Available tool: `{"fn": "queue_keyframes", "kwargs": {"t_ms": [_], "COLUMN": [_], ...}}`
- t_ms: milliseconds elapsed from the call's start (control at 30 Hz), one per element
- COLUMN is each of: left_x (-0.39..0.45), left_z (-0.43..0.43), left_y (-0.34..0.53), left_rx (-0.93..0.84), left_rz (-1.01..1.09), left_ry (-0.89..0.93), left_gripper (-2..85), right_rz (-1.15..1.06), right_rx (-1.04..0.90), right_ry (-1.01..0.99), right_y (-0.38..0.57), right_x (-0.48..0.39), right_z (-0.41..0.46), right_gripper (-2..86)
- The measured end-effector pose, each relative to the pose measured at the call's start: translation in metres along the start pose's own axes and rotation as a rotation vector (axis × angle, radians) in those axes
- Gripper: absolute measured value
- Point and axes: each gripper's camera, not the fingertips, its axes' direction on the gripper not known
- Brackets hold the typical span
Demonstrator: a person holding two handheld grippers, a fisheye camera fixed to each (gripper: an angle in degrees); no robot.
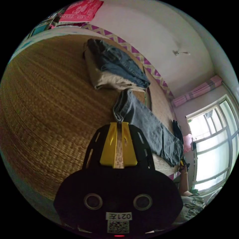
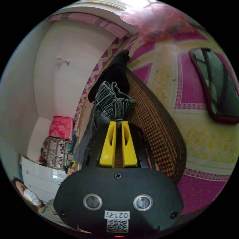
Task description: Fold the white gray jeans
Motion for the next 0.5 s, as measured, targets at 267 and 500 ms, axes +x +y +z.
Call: {"fn": "queue_keyframes", "kwargs": {"t_ms": [267,500], "left_x": [0.092,0.254], "left_z": [-0.05,0.097], "left_y": [0.022,0.008], "left_rx": [0.211,-0.121], "left_rz": [0.354,0.81], "left_ry": [-0.014,-0.21], "left_gripper": [4.9,6.6], "right_rz": [-0.488,-1.107], "right_rx": [0.15,-0.184], "right_ry": [0.025,0.336], "right_y": [0.055,0.053], "right_x": [-0.08,-0.187], "right_z": [-0.042,0.12], "right_gripper": [6.7,7.7]}}
